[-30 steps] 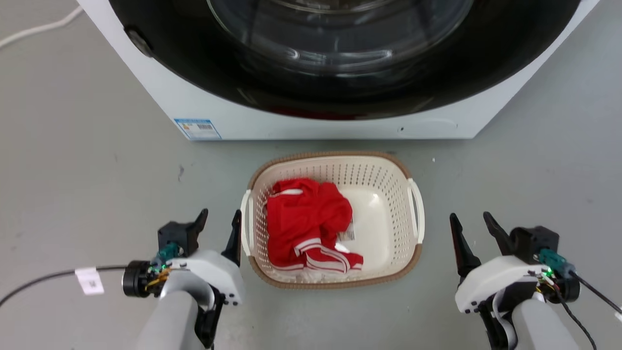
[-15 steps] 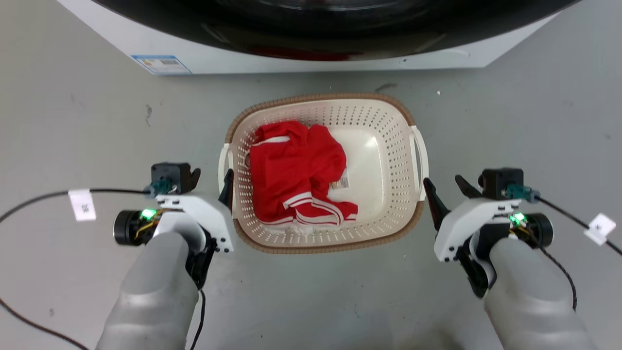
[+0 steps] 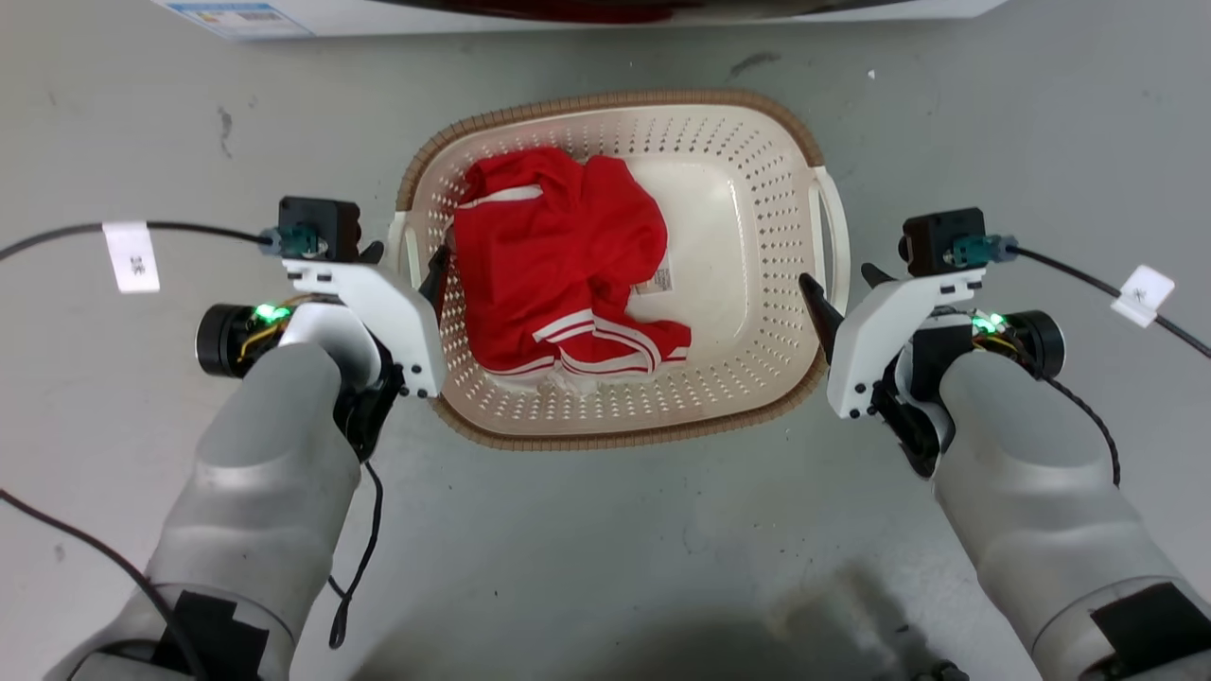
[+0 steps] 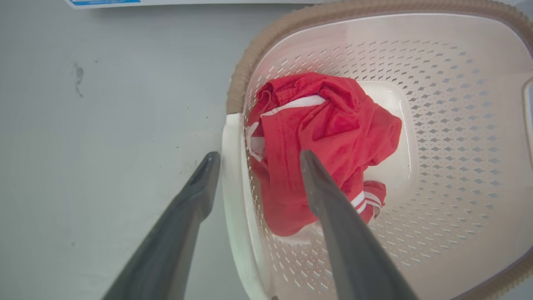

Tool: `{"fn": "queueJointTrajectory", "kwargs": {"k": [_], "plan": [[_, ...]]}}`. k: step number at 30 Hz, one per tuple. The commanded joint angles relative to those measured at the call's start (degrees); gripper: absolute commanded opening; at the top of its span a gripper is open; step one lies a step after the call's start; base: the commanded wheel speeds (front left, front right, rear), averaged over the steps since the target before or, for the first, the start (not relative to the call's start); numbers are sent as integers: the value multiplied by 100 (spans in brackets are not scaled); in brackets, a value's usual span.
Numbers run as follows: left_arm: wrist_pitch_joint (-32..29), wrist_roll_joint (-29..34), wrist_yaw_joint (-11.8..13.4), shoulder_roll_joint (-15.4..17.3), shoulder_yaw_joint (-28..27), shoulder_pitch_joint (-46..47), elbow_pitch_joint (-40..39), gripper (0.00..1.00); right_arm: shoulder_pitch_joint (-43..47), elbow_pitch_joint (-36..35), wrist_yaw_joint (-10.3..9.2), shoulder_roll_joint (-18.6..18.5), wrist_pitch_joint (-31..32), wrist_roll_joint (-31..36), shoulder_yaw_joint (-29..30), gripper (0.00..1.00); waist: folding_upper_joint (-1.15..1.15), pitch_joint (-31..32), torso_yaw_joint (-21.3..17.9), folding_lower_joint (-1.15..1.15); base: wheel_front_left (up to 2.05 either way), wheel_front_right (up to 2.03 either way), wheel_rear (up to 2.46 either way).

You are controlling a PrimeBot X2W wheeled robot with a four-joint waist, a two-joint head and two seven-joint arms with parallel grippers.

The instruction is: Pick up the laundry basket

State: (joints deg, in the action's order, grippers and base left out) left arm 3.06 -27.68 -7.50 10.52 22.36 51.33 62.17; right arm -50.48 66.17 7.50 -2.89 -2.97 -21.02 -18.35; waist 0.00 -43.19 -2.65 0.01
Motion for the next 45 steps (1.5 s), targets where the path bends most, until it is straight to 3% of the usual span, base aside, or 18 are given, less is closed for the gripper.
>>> {"fn": "queueJointTrajectory", "kwargs": {"k": [1, 12, 13, 14, 15, 16, 29, 45], "plan": [[-92, -128, 7, 46, 91, 147, 40, 100, -183, 107, -2, 3, 72, -65, -62, 100, 0, -135, 1, -1, 0, 0, 0], [-599, -845, 6, 218, 679, 624, 178, 100, -779, 428, -2, 3, 611, -522, -505, 100, 0, -531, -32, -1, 0, 0, 0], [-617, -898, 6, 233, 730, 659, 177, 100, -821, 443, -2, 3, 612, -548, -532, 73, 0, -548, -31, -1, 0, 0, 0], [-617, -947, 6, 243, 774, 689, 179, 73, -845, 459, -2, 4, 614, -586, -557, 43, 0, -563, -30, -1, 0, 0, 0], [-611, -999, 6, 245, 819, 707, 177, 19, -866, 469, -2, 4, 634, -601, -606, 0, 0, -579, -28, -1, 0, 0, 0], [-598, -1048, 6, 241, 866, 715, 172, 0, -880, 474, -2, 4, 652, -641, -651, 0, 0, -594, -25, -1, 0, 0, 0], [-742, -1665, -8, 206, 1466, 658, 201, 0, -733, 393, 12, 36, 848, -1176, -1172, 0, 0, -341, 7, -1, 0, 0, 0], [-1799, -2453, -34, -184, 1876, 312, 602, 0, -294, 461, 35, 93, 1819, -1867, -1769, 0, 0, 1260, 138, -1, 0, 0, 0]]}}
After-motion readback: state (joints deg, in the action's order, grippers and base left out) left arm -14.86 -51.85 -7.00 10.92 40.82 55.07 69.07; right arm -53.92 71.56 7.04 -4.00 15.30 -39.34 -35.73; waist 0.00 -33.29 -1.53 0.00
